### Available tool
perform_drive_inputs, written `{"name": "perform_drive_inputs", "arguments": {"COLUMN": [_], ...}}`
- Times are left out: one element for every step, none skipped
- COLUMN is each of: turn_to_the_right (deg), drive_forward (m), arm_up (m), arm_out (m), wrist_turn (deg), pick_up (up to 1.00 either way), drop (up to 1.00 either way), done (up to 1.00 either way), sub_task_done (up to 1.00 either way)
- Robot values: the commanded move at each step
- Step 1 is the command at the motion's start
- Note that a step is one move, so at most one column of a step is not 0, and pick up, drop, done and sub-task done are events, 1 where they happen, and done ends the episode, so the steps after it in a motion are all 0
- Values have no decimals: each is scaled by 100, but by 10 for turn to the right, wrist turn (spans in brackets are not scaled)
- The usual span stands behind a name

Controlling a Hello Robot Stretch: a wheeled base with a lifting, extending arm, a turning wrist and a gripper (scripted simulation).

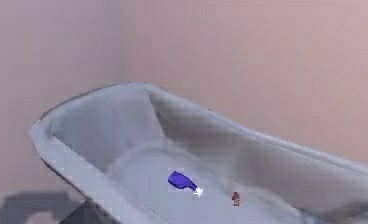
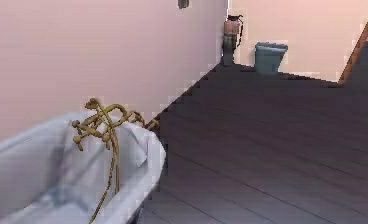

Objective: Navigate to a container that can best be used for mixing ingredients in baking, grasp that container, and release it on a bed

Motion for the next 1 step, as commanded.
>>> {"name": "perform_drive_inputs", "arguments": {"turn_to_the_right": [-450], "drive_forward": [0], "arm_up": [0], "arm_out": [0], "wrist_turn": [0], "pick_up": [0], "drop": [0], "done": [0], "sub_task_done": [0]}}
